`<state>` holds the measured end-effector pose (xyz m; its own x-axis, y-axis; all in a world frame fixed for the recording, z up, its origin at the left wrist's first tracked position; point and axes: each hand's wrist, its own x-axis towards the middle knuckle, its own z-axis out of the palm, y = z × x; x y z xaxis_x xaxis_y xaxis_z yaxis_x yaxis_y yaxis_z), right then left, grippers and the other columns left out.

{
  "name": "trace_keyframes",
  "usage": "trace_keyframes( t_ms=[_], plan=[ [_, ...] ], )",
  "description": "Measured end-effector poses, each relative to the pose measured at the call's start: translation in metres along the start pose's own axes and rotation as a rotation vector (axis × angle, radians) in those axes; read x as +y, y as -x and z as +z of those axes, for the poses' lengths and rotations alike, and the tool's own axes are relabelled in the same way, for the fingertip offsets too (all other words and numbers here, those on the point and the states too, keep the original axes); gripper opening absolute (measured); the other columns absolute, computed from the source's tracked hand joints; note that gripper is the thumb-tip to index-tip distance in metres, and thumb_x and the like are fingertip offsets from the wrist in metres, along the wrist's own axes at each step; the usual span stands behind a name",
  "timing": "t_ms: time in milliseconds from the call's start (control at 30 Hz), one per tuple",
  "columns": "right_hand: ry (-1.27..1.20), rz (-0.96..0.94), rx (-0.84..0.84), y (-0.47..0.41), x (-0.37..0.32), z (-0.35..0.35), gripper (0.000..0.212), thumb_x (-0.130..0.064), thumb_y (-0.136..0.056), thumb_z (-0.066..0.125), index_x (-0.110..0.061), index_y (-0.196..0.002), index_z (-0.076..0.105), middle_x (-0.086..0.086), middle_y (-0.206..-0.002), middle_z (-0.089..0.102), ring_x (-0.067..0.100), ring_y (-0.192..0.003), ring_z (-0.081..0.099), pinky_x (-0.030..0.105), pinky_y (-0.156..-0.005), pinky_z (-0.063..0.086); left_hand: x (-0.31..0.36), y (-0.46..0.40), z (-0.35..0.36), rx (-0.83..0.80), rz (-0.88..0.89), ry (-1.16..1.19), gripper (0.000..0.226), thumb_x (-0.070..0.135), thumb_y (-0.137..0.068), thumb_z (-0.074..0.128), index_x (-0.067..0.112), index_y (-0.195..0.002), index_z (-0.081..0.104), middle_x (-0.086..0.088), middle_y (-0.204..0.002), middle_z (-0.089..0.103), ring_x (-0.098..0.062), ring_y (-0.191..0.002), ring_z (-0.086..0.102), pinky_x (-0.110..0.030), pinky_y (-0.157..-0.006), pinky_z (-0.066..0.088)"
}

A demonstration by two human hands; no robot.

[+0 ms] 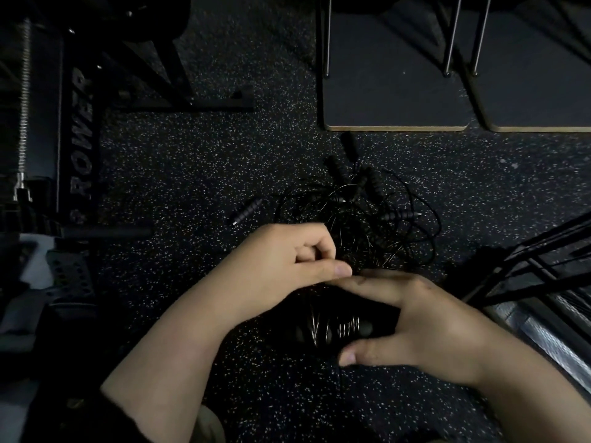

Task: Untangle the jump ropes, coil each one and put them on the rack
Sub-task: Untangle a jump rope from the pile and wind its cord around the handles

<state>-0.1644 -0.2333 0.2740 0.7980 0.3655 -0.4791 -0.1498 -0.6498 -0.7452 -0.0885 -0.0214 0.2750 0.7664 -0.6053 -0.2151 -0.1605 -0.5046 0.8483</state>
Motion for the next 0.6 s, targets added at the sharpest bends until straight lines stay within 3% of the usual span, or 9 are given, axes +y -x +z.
trace_keyframes(
  t_ms=[67,167,300,400,467,533,600],
  plan=[
    [-0.059,-0.097,-0.006,0.002,-0.003,0.001,0.072,-0.072,-0.060,0.080,-0.083,-0.121,0.043,-0.046,-0.132,0.048,-0.019,-0.125,0.047,0.007,-0.102,0.037,0.000,-0.001,0.001,-0.020,0.000,0.093,0.027,0.054,-0.081,0.068,0.027,-0.082,0.067,-0.007,-0.061,0.063,-0.014,-0.055,0.048,-0.030,-0.055,0.038],
    [-0.198,-0.210,0.035,0.004,-0.003,0.000,0.082,-0.053,-0.064,0.089,-0.068,-0.133,0.050,-0.033,-0.133,0.059,-0.006,-0.122,0.059,0.006,-0.099,0.041,-0.002,-0.005,0.000,0.033,-0.030,0.218,0.030,0.053,-0.081,0.062,0.023,-0.079,0.069,0.006,-0.057,0.059,-0.007,-0.056,0.053,-0.024,-0.056,0.044],
    [-0.373,-0.332,0.149,0.009,-0.006,0.000,0.074,-0.021,-0.064,0.096,-0.046,-0.126,0.064,-0.013,-0.120,0.072,0.006,-0.109,0.070,0.013,-0.090,0.051,-0.001,-0.015,0.003,-0.009,-0.152,0.324,0.026,0.047,-0.088,0.059,0.026,-0.074,0.067,0.012,-0.060,0.059,0.001,-0.051,0.051,-0.014,-0.053,0.041],
    [-0.418,-0.350,0.275,0.007,-0.007,0.004,0.068,-0.035,-0.062,0.097,-0.041,-0.122,0.064,-0.008,-0.117,0.071,0.012,-0.107,0.070,0.018,-0.089,0.053,0.000,-0.019,0.017,0.009,-0.269,0.529,0.028,0.050,-0.086,0.063,0.025,-0.075,0.071,0.015,-0.062,0.065,0.002,-0.059,0.059,-0.012,-0.058,0.046],
    [-0.458,-0.328,0.377,0.005,-0.006,0.005,0.071,-0.053,-0.059,0.093,-0.043,-0.123,0.063,-0.009,-0.115,0.070,0.013,-0.105,0.070,0.022,-0.086,0.056,0.000,-0.015,0.024,0.083,-0.293,0.705,0.022,0.040,-0.086,0.064,0.026,-0.072,0.074,0.011,-0.067,0.066,-0.010,-0.066,0.061,-0.016,-0.058,0.047],
    [-0.495,-0.280,0.508,0.004,-0.004,0.004,0.072,-0.053,-0.060,0.092,-0.048,-0.125,0.061,-0.013,-0.115,0.070,0.010,-0.102,0.071,0.018,-0.082,0.056,0.000,-0.010,0.029,0.131,-0.316,0.741,0.041,0.020,-0.100,0.060,0.035,-0.065,0.074,0.001,-0.068,0.056,-0.023,-0.063,0.047,-0.024,-0.052,0.039],
    [-0.498,-0.208,0.613,0.001,-0.002,0.003,0.073,-0.054,-0.067,0.091,-0.050,-0.130,0.055,-0.019,-0.110,0.071,0.005,-0.097,0.071,0.014,-0.080,0.055,0.001,-0.010,0.032,0.148,-0.351,0.749,0.048,0.019,-0.107,0.049,0.032,-0.066,0.070,0.002,-0.061,0.041,-0.015,-0.055,0.030,-0.028,-0.050,0.023]
  ],
)
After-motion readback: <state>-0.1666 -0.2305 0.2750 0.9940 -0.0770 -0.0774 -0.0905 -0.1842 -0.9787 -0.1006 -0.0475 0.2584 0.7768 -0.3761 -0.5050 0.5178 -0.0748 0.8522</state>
